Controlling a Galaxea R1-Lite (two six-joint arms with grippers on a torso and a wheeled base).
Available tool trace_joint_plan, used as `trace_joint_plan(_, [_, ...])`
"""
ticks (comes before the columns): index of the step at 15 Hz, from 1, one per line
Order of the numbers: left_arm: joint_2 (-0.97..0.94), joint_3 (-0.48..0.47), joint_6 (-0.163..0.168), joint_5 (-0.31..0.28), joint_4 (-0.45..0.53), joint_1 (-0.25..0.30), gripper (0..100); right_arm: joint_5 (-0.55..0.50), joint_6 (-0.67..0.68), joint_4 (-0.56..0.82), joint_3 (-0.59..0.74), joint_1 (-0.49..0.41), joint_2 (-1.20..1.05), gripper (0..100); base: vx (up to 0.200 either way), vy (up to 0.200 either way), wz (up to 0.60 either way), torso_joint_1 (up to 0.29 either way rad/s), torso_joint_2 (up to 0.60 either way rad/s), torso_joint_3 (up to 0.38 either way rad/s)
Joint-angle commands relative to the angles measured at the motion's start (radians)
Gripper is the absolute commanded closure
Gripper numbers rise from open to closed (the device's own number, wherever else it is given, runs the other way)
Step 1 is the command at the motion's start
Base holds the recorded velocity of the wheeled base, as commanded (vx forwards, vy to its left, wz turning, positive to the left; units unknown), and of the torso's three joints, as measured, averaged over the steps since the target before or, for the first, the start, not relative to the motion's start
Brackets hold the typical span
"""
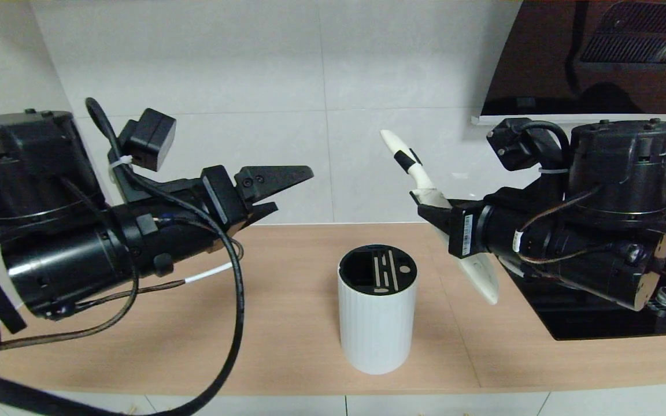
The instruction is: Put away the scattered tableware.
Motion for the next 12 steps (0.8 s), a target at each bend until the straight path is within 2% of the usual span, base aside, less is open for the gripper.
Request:
trace_joint_plan(1, [0.082,0.006,-0.047,-0.002,-0.053,-0.033,0,-0.001,0.015,-0.001,0.0,0.035,0.007,100,0.0,0.0,0.0,0.0,0.0,0.0])
trace_joint_plan(2, [0.103,0.014,-0.096,-0.001,-0.119,-0.033,0,-0.002,0.035,-0.001,0.002,0.054,0.012,100,0.0,0.0,0.0,0.0,0.0,0.0])
trace_joint_plan(3, [0.108,0.028,-0.122,-0.004,-0.155,-0.034,0,-0.002,0.049,-0.001,0.0,0.067,0.012,100,0.0,0.0,0.0,0.0,0.0,0.0])
trace_joint_plan(5, [0.129,0.051,-0.129,-0.005,-0.223,-0.042,0,-0.001,0.056,-0.001,0.002,0.085,0.02,100,0.0,0.0,0.0,0.0,0.0,0.0])
trace_joint_plan(9, [0.129,0.067,-0.132,0.002,-0.274,-0.063,0,0.001,0.101,-0.001,0.002,0.142,0.033,100,0.0,0.0,0.0,0.0,0.0,0.0])
trace_joint_plan(12, [0.149,0.103,-0.127,0.002,-0.356,-0.088,0,0.001,0.125,-0.001,0.006,0.191,0.05,100,0.0,0.0,0.0,0.0,0.0,0.0])
